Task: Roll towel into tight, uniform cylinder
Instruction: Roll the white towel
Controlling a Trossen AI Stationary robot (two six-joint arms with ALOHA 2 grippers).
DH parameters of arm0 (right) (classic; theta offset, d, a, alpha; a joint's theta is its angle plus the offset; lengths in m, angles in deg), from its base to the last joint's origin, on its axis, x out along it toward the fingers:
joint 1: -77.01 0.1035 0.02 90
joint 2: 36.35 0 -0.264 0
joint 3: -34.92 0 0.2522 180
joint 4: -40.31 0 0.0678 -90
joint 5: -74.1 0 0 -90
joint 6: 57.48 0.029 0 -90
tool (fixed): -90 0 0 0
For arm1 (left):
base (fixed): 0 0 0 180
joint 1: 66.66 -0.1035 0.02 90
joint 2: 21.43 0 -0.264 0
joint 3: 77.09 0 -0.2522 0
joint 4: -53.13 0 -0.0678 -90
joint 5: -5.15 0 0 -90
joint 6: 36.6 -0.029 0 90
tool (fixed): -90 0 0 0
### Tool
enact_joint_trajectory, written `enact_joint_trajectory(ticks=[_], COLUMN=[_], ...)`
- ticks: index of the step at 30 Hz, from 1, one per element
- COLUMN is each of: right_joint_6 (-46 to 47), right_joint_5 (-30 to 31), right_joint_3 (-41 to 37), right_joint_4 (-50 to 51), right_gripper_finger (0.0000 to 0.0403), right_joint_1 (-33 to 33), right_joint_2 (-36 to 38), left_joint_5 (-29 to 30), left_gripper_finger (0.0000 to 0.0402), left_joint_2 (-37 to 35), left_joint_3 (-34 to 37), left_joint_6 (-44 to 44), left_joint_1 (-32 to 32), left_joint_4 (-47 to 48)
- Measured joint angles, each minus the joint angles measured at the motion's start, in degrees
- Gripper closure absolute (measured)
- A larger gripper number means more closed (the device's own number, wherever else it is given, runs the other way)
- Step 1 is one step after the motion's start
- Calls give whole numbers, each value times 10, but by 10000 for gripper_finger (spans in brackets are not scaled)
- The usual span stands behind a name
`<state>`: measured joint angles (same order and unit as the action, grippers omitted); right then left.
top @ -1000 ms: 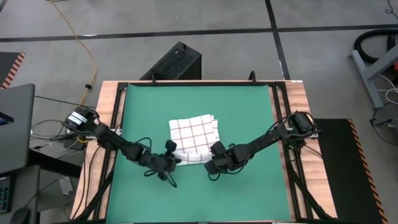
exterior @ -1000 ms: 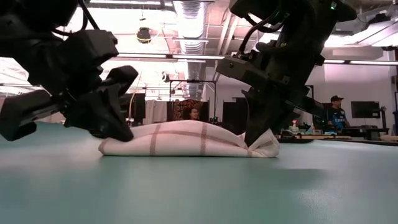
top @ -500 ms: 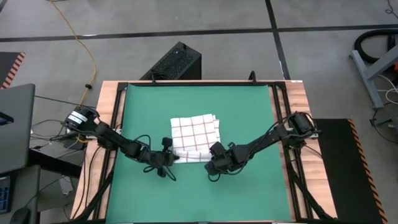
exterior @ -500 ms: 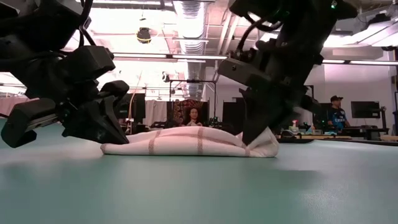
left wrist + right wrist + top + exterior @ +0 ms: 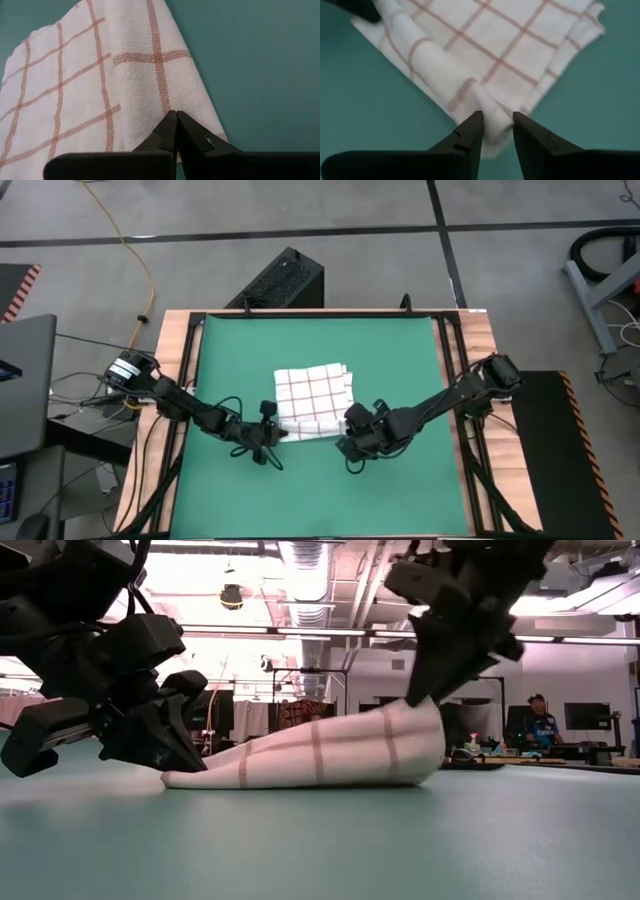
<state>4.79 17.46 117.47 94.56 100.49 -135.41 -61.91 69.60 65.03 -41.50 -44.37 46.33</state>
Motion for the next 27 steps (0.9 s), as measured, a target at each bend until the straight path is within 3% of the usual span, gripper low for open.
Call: enact_joint_trajectory(ticks=[3,7,10,19,27], right_joint_6=[5,-23,-86,-165,-203], right_joint_5=[11,120,154,155,100], right_joint_3=[0,0,0,-111,-226], right_joint_4=[25,3,-42,-224,-416], right_gripper_finger=[264,263,275,333,348], right_joint_1=[13,51,82,68,20], right_joint_2=[1,1,0,-6,-6], left_joint_5=[0,-1,-1,-1,-1], left_gripper_finger=[401,401,401,401,401], left_joint_2=[0,0,0,0,0], left_joint_3=[0,0,0,0,0], left_joint_6=[1,0,0,3,12], left_joint_1=[0,0,0,0,0], left_joint_4=[0,0,0,1,3])
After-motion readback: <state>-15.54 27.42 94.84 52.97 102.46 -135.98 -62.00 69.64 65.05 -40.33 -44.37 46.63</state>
